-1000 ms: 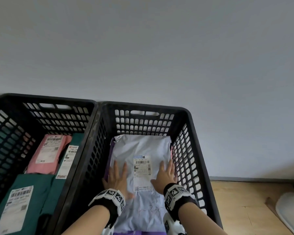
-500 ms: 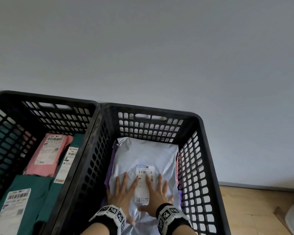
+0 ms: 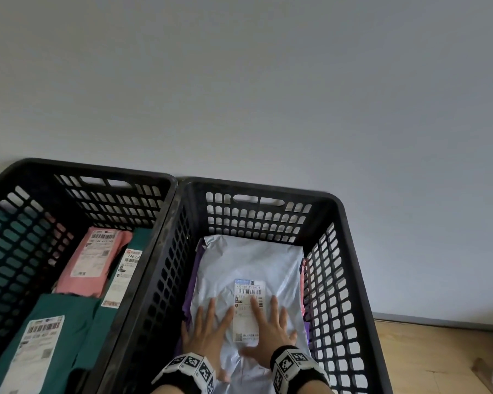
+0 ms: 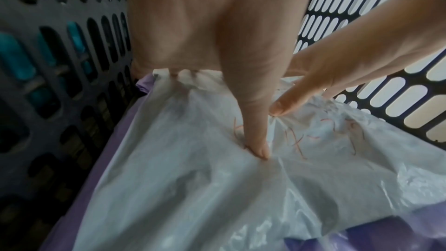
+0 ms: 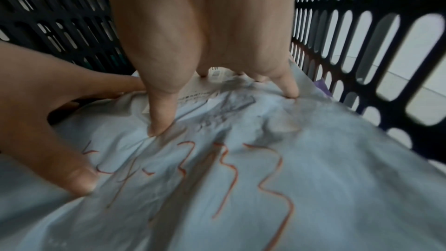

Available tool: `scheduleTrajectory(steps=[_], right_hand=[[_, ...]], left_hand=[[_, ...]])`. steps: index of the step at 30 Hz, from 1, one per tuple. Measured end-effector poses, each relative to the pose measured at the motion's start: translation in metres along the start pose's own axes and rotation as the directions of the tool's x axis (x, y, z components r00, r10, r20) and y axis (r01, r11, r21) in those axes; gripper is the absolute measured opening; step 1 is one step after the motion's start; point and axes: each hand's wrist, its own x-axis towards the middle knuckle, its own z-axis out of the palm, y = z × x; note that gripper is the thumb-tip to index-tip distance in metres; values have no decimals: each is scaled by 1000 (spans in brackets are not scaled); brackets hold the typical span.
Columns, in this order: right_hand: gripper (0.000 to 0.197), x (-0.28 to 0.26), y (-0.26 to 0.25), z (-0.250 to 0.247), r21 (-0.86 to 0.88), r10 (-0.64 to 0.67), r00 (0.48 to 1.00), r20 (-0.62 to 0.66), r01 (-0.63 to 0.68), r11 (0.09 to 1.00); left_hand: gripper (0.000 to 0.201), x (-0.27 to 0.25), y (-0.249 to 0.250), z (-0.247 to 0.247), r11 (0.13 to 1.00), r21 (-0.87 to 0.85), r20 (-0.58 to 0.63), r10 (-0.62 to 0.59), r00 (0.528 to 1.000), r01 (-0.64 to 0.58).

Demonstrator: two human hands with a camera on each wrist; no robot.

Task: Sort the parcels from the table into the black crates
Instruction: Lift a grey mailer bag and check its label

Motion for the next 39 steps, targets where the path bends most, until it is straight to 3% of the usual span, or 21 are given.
scheduleTrajectory(steps=[7, 14, 19, 25, 32, 39], right_hand=[[99, -28, -6, -16, 66, -5, 991, -131, 14, 998], [86, -60, -27, -51, 254, 25, 954, -299, 54, 966], [73, -90, -48, -88, 200, -81, 904, -420, 179, 963], [71, -120, -70, -123, 156, -230, 829, -510, 352, 923], [67, -149, -100, -137, 122, -382, 766, -517, 508, 853], [64, -182, -170, -129, 71, -553, 689, -468, 653, 754]], left_hand=[[116, -29, 5, -24, 999, -32, -31, 13, 999, -14], [90, -63, 11, -73, 980, -164, -221, 76, 972, -114], [83, -102, 14, -108, 960, -205, -434, 84, 897, -189], [74, -153, 9, -130, 938, -281, -570, 8, 821, -204], [69, -220, -13, -139, 929, -340, -671, -131, 730, -146], [65, -281, -64, -122, 882, -458, -708, -287, 645, -110]])
